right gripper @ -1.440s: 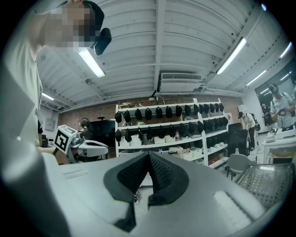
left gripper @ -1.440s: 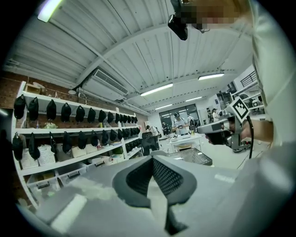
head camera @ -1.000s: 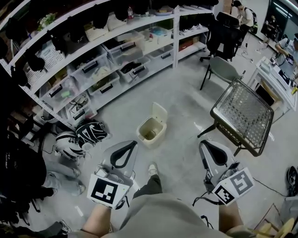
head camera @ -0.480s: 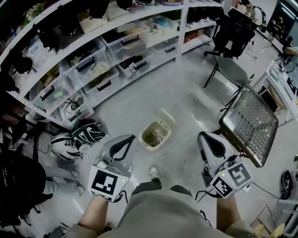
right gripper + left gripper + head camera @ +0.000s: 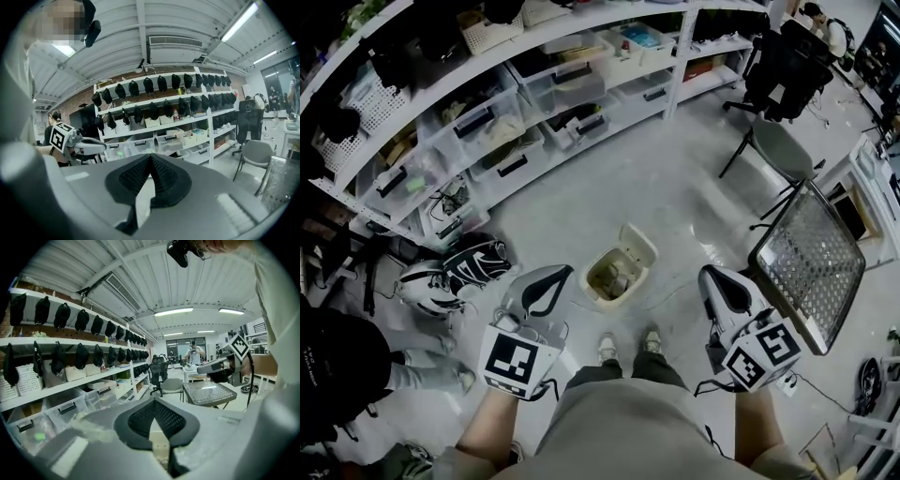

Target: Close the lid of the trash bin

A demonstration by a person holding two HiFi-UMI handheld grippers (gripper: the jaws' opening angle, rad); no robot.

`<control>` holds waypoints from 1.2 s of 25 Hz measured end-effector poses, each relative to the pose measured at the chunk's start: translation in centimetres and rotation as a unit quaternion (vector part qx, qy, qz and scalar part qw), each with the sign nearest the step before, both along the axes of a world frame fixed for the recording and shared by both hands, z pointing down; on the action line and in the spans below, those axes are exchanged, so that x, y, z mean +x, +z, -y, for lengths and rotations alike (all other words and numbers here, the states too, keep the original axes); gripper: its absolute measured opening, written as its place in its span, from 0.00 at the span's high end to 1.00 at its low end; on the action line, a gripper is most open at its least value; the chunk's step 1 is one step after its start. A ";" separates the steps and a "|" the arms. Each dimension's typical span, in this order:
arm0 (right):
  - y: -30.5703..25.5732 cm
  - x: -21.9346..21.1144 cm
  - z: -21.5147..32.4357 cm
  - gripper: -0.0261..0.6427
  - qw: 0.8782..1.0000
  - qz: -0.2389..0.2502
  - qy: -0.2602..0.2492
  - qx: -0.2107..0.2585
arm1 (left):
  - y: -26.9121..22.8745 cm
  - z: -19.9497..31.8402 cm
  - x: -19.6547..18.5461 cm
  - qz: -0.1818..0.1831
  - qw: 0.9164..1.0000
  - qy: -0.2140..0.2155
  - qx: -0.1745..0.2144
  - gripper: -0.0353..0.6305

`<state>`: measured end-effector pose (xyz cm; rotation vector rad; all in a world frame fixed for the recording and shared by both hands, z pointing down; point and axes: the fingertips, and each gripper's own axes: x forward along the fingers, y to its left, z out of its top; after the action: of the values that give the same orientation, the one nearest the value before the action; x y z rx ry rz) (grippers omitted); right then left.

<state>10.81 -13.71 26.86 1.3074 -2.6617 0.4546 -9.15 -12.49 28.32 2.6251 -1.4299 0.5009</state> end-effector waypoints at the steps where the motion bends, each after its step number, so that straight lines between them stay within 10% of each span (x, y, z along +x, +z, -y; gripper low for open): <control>1: 0.4 0.2 0.6 0.96 1.000 -0.001 -0.003 -0.005 | 0.1 0.4 0.1 0.001 1.000 -0.005 -0.004 0.94; 13: 7.2 3.1 10.9 0.96 0.995 -0.010 -0.056 -0.080 | 3.6 6.5 1.1 0.037 0.997 -0.062 -0.042 0.94; 30: 34.2 -0.3 20.1 0.96 0.961 -0.089 -0.101 -0.241 | 22.8 11.0 0.4 0.033 0.979 -0.099 -0.175 0.94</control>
<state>10.49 -33.82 61.04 0.8766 -2.2993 0.8429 -8.71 -23.47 51.16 2.1861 -1.4474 0.7430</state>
